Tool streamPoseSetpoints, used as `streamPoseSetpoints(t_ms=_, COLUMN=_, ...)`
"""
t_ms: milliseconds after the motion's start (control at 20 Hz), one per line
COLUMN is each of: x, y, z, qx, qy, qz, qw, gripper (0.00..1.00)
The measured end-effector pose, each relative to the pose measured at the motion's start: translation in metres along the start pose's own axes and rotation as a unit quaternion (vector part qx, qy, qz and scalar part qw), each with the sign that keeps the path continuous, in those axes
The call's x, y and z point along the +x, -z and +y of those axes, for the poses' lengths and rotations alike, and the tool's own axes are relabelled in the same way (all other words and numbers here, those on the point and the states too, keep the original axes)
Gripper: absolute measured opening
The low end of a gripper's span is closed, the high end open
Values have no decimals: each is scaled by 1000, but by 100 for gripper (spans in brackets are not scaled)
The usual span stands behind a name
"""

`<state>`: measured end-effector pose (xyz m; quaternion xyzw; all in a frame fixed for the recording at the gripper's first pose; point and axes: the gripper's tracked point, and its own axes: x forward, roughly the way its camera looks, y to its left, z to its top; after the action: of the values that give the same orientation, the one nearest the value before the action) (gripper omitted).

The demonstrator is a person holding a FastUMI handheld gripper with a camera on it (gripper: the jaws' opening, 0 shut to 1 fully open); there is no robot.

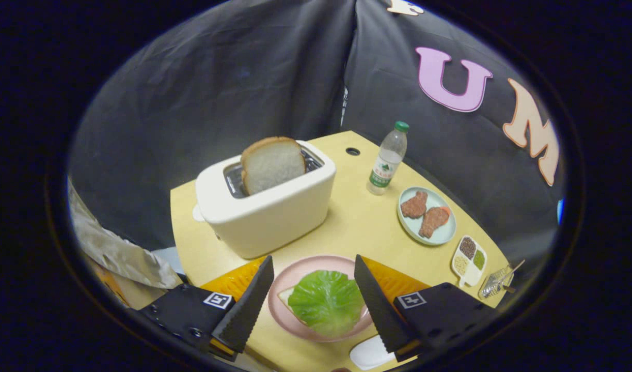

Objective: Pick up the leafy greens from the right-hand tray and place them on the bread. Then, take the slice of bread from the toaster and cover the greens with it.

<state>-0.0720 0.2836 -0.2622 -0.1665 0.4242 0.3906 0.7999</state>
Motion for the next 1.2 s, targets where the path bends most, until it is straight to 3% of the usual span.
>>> streamPoseSetpoints(t_ms=450, x=23, y=-78, z=40, qx=16, qy=-17, qz=-27, qw=999, gripper=100)
streamPoseSetpoints(t_ms=700, x=44, y=-104, z=65, qx=61, qy=-34, qz=-24, qw=997, gripper=99)
streamPoseSetpoints(t_ms=1200, x=103, y=-96, z=63, qx=85, qy=6, qz=19, qw=996, gripper=99)
